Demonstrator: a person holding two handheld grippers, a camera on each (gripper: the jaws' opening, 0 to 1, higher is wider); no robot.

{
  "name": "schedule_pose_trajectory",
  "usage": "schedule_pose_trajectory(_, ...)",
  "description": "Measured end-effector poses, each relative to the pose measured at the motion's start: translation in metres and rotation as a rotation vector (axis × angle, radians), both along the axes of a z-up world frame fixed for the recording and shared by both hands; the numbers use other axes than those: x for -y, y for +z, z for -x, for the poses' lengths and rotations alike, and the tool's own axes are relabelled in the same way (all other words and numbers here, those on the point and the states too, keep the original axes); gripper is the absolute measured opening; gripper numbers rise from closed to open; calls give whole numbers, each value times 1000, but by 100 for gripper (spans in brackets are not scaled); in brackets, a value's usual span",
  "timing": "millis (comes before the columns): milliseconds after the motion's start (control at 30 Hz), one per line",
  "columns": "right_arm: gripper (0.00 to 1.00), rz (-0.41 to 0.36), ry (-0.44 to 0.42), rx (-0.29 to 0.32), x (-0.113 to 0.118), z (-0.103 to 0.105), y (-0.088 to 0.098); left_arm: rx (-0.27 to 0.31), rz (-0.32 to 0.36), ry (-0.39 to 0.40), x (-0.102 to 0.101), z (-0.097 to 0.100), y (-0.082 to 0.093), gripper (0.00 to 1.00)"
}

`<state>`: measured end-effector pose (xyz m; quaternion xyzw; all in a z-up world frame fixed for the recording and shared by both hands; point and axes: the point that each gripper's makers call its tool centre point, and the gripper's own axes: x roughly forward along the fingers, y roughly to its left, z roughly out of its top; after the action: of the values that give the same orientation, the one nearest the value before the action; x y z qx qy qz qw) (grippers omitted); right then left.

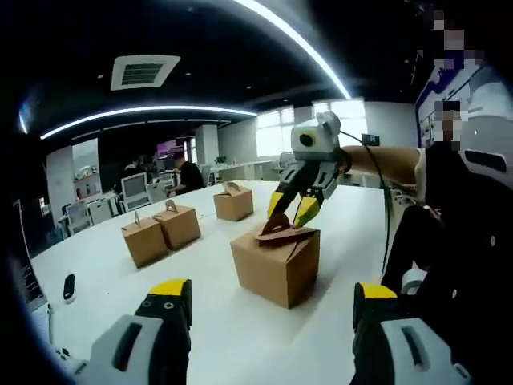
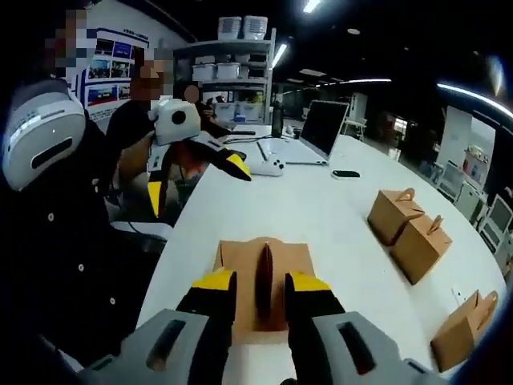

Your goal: Pick up one paper box from the group, open the paper box, and remove the item inside

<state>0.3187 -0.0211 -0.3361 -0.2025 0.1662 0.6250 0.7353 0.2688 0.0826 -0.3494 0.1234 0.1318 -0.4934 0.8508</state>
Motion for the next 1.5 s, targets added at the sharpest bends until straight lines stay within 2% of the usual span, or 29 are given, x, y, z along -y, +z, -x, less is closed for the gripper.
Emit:
schedule_pose_trajectory(67,31,-18,-15,2,3,0,5,0,-6,-37,5,-4,-2,83)
schedule_pose_trajectory(167,34,-95,-57,-19,7,2,18,-25,13,-145,16,-9,-7,82)
schedule_pose_trajectory(300,35,-111,-86,-6,16,5,18,-1,-1,-188,19,-30,-9,84)
schedule_pose_trajectory(400,35,-126,-110,-12,24,7,16,14,25,-227,26,-43,-3,86)
schedule_pose_trajectory(467,35,-140,-126,-17,28,7,16,6,57,-284,36,-43,1,88)
schedule_pose_trajectory(600,35,-151,-145,-30,32,7,12,-9,59,-347,51,-49,-2,88)
schedule_pose_trajectory(800,35,-140,-145,-37,30,8,6,-33,51,-378,64,-60,-9,87)
schedule_pose_trajectory(933,36,-135,-135,-33,26,8,6,-46,30,-404,70,-60,-17,86)
schedule_pose_trajectory(1067,38,-129,-135,-26,24,9,5,-90,76,-452,78,-54,-17,84)
schedule_pose_trajectory(1200,38,-137,-149,-15,27,10,8,-80,28,-438,78,-60,-25,82)
schedule_pose_trajectory(1300,38,-147,-165,-7,29,11,10,-92,35,-436,79,-62,-27,79)
schedule_pose_trajectory(1400,38,-150,-184,2,31,10,10,-90,27,-439,80,-62,-29,71)
schedule_pose_trajectory(1500,38,-170,-207,-1,32,10,13,-88,27,-438,81,-62,-29,71)
